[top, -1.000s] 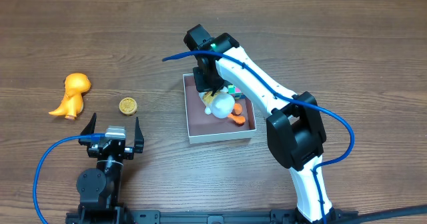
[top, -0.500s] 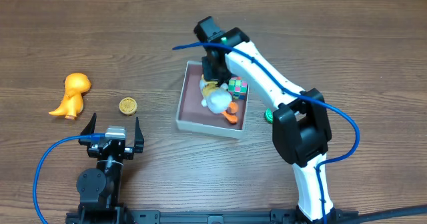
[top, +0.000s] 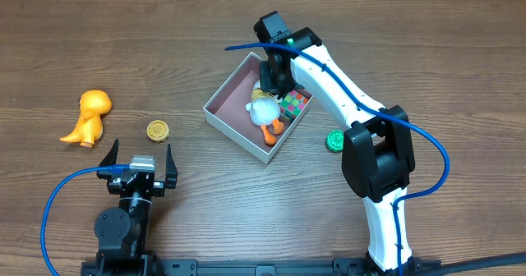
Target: Pack container
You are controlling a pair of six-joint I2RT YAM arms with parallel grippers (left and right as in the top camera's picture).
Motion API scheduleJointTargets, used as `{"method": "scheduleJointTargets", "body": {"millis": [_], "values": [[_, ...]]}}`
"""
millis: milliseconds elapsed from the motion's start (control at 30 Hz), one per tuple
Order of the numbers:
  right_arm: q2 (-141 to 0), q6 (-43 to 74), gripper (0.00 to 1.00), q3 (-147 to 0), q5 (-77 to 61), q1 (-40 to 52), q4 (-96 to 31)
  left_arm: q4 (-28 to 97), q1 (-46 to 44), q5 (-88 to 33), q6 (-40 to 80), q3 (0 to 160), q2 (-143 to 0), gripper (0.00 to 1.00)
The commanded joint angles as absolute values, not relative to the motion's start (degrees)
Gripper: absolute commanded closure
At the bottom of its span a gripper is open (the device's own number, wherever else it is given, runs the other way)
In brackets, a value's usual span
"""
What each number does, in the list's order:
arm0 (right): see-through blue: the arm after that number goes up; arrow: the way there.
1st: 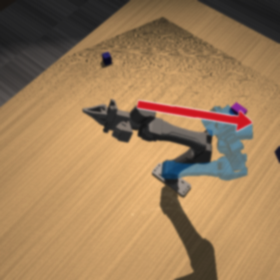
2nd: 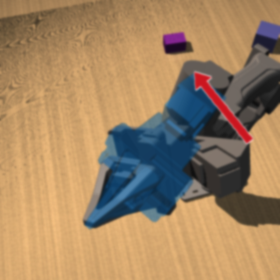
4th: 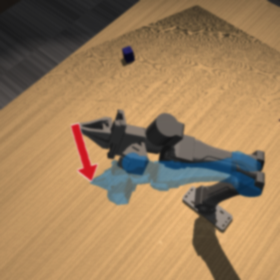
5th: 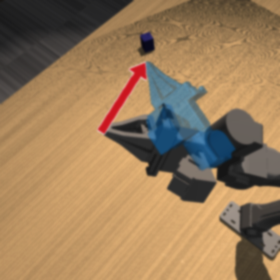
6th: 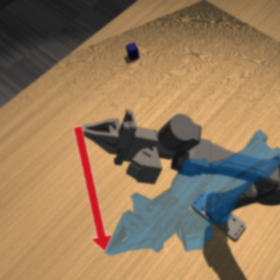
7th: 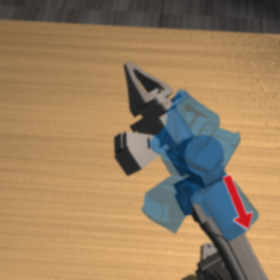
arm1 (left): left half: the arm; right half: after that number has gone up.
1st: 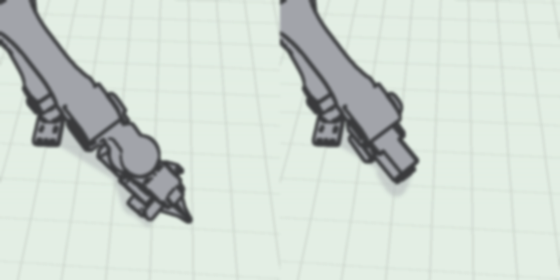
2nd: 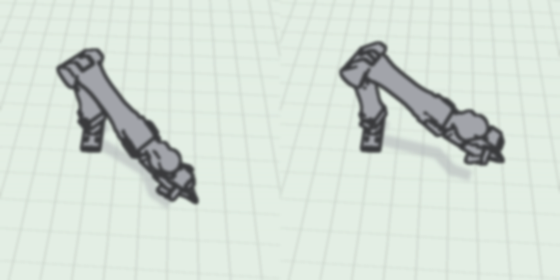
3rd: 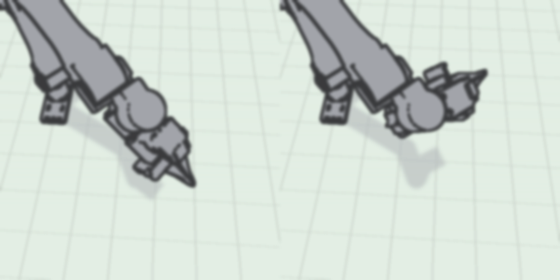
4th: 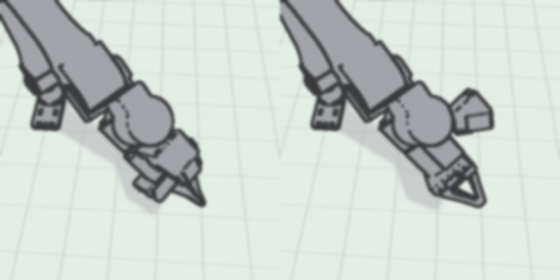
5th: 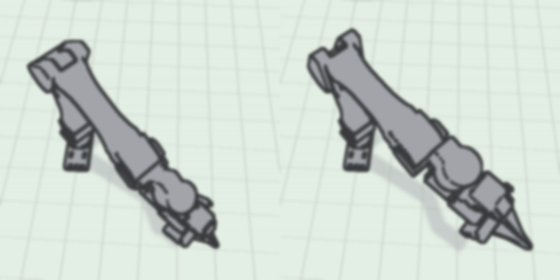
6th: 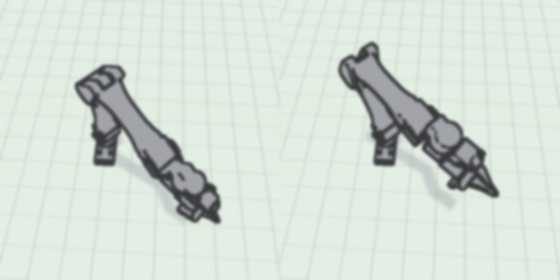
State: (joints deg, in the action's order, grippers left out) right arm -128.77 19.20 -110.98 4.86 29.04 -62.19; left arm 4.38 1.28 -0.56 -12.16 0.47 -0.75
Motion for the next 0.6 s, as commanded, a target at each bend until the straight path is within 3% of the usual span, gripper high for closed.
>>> {"method": "scheduleJointTargets", "body": {"millis": [0, 567], "values": [[-129.0, 15.2, 0.96, -110.8, 0.1, 30.3, -61.1, 4.4, 1.8, 0.0, -11.6, 0.3, -0.7, 0.00], [-129.0, 14.5, 0.96, -110.8, -6.5, 36.0, -69.3, 4.4, 1.8, 0.0, -11.6, 0.3, -0.7, 0.00]]}}
